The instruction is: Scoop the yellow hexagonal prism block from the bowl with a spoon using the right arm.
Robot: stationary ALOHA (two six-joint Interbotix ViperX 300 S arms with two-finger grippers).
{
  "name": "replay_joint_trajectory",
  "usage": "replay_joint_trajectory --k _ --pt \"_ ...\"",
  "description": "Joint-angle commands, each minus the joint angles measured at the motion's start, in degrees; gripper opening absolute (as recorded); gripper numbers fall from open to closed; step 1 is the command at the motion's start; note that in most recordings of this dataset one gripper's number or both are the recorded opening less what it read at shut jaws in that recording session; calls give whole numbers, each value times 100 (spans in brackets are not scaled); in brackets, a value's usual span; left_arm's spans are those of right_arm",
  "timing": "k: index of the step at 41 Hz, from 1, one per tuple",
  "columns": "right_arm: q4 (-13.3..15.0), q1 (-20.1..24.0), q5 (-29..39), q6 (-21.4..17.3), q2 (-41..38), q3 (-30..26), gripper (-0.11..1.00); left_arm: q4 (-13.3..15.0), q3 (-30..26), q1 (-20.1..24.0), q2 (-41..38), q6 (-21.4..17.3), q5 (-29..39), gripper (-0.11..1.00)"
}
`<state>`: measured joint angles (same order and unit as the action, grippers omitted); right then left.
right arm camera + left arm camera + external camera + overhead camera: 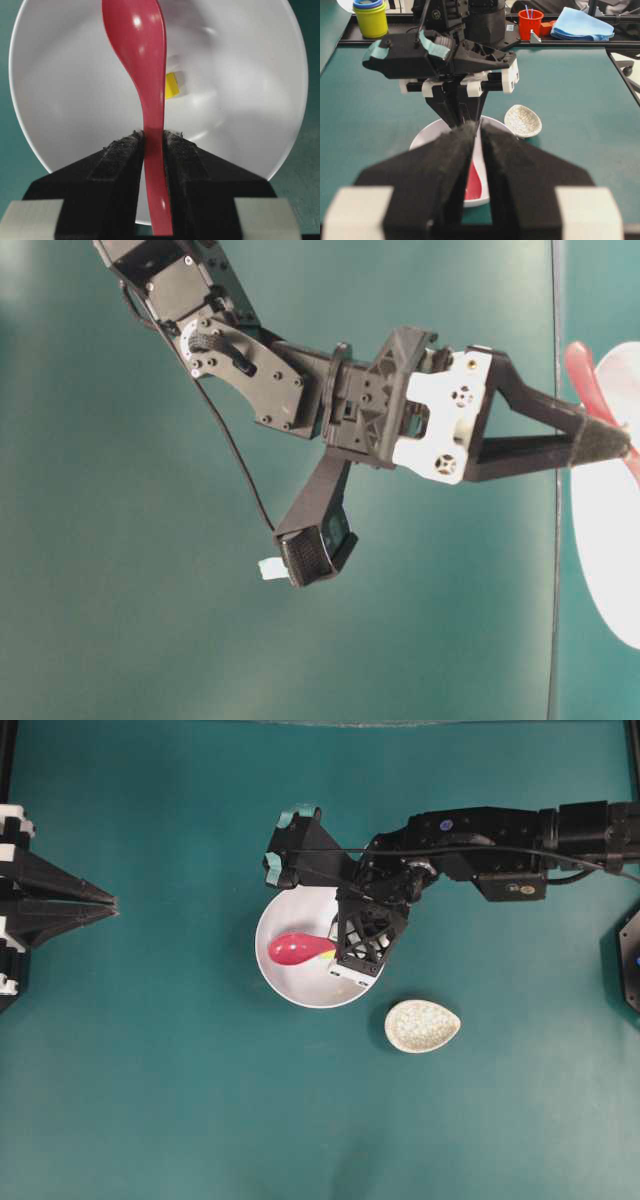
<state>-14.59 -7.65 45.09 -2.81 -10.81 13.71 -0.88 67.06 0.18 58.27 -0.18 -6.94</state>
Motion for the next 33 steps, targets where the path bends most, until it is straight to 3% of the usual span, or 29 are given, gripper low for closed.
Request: replay_joint_trajectory --k 1,33 --pt "9 18 -44 9 123 -53 20 -18 -158 0 -35 9 -62 14" --pt "193 18 88 -18 439 -53 16 -9 -167 0 -26 18 -62 14"
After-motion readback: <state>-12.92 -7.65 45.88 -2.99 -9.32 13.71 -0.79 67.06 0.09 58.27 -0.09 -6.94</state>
